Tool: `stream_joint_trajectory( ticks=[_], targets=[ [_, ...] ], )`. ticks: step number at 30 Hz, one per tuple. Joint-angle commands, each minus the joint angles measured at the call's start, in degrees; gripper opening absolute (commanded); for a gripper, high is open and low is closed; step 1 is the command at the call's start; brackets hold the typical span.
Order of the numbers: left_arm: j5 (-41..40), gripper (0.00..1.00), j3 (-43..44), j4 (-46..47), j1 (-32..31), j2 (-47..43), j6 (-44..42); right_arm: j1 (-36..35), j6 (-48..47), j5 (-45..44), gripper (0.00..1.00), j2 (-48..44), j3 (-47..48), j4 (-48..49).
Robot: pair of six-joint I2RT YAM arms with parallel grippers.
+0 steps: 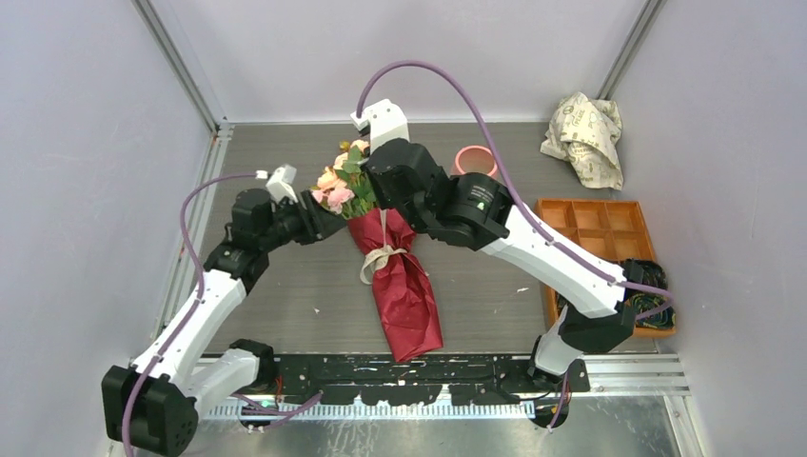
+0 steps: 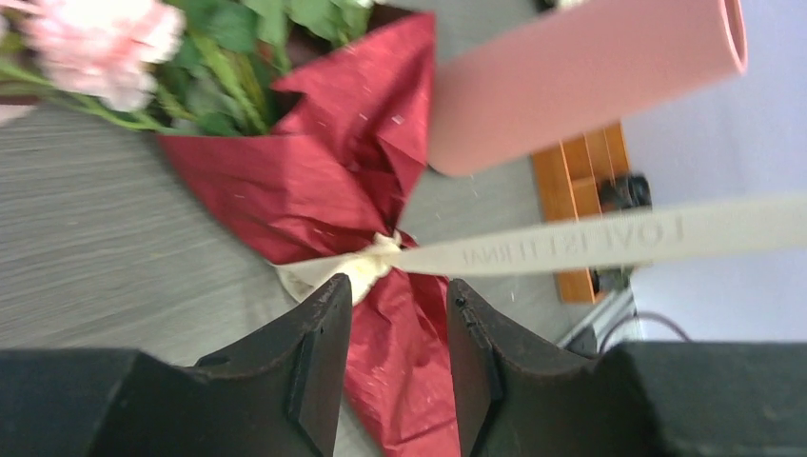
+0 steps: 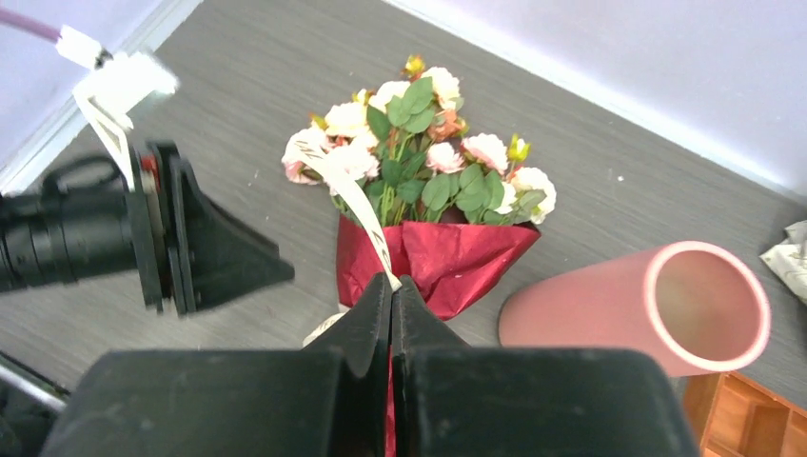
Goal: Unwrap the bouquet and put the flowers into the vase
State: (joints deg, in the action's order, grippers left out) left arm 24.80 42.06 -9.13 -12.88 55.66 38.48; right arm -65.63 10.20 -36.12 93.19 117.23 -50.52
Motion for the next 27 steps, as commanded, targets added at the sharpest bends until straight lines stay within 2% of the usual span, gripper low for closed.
stream_joint_trajectory(
  ticks=[1, 8, 13, 16, 21, 27],
  targets=[
    [1.76, 0.43, 2.14, 3.74, -7.90, -0.43, -4.87, 0.01, -1.75, -6.36, 0.01, -3.52, 0.49, 5.15],
    [-3.68, 0.42, 3.00, -0.31, -21.08, 1.25, -10.69, 1.15, -1.05, -11.64, 0.01, -4.81, -0.76, 4.82],
    [-17.29, 0.43, 3.79, -6.01, -32.26, 5.54, -16.75, 4.83, 3.12, -11.25, 0.01, -6.76, -2.51, 3.85],
    [-26.52, 0.47, 4.58, -7.66, -36.92, 10.16, -18.63, 8.06, 4.81, -9.24, 0.01, -9.21, -4.92, 4.02],
    [-38.11, 0.58, 7.38, -8.59, -40.69, 18.15, -18.97, 11.28, 6.19, -5.99, 0.01, -12.66, -8.45, 4.12],
    [-47.99, 0.62, 8.93, -7.51, -40.90, 22.67, -18.96, 12.21, 5.72, -4.91, 0.01, -15.58, -12.03, 5.37]
  ],
)
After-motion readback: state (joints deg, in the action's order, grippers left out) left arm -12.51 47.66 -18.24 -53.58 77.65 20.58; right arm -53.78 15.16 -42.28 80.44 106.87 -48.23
